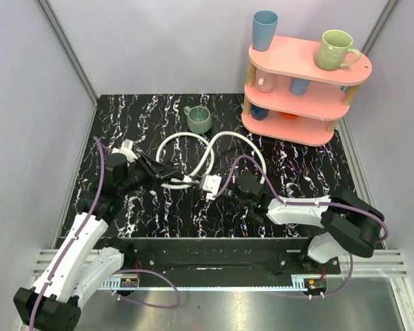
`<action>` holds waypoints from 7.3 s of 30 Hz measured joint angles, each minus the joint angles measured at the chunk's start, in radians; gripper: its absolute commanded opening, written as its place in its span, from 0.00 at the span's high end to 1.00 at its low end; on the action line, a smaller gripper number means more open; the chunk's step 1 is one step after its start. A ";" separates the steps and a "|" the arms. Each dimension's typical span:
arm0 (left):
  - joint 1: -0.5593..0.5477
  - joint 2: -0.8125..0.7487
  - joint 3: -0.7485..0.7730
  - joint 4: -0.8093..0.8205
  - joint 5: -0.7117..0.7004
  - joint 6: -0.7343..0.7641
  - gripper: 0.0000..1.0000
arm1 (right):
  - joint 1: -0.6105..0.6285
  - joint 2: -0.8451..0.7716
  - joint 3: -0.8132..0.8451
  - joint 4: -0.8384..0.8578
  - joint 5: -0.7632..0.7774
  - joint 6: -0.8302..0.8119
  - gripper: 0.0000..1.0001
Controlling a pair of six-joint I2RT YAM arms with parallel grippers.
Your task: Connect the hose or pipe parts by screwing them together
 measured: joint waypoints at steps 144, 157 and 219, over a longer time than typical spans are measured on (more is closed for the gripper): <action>0.061 0.161 -0.255 0.436 0.351 0.611 1.00 | -0.209 -0.043 -0.053 -0.087 -0.495 0.577 0.43; 0.061 0.143 -0.211 0.326 0.206 0.407 1.00 | -0.001 0.016 -0.107 0.004 -0.072 0.299 0.14; 0.056 -0.077 -0.311 0.624 0.629 0.686 1.00 | -0.123 0.074 0.111 -0.218 -0.552 0.354 1.00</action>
